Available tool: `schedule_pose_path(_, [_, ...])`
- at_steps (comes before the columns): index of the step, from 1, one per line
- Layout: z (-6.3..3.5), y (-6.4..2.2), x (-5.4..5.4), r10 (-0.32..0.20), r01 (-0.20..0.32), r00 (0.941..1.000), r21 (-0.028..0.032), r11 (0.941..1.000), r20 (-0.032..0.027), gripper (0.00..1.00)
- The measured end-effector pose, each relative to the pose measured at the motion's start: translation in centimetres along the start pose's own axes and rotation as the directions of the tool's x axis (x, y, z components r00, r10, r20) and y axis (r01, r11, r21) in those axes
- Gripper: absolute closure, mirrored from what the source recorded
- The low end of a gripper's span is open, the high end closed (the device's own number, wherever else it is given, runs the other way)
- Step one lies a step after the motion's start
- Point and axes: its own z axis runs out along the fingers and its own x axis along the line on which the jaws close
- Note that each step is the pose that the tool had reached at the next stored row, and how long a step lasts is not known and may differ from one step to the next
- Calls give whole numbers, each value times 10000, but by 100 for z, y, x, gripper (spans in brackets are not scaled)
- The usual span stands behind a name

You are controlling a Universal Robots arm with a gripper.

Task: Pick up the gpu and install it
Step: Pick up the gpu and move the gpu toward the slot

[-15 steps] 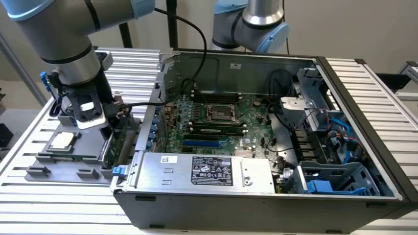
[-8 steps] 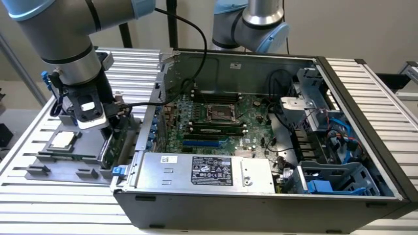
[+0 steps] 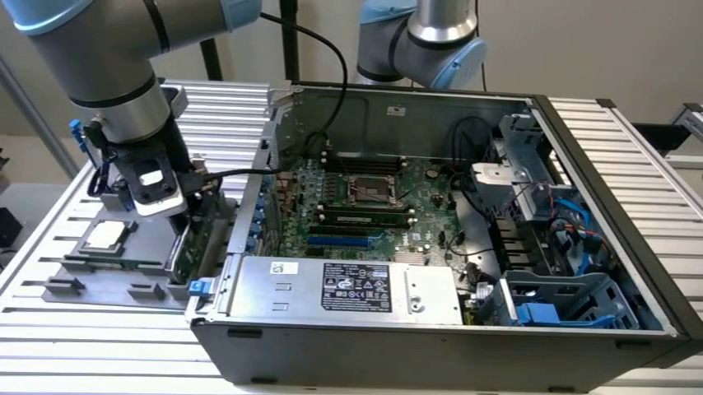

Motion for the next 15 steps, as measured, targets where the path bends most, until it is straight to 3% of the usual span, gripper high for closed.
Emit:
schedule_pose_path(6, [0,0,6,-844,844,9964,-46,9964,-25,100])
schedule_pose_path(15, [-9,-4,6,-915,915,9958,-51,9958,-27,100])
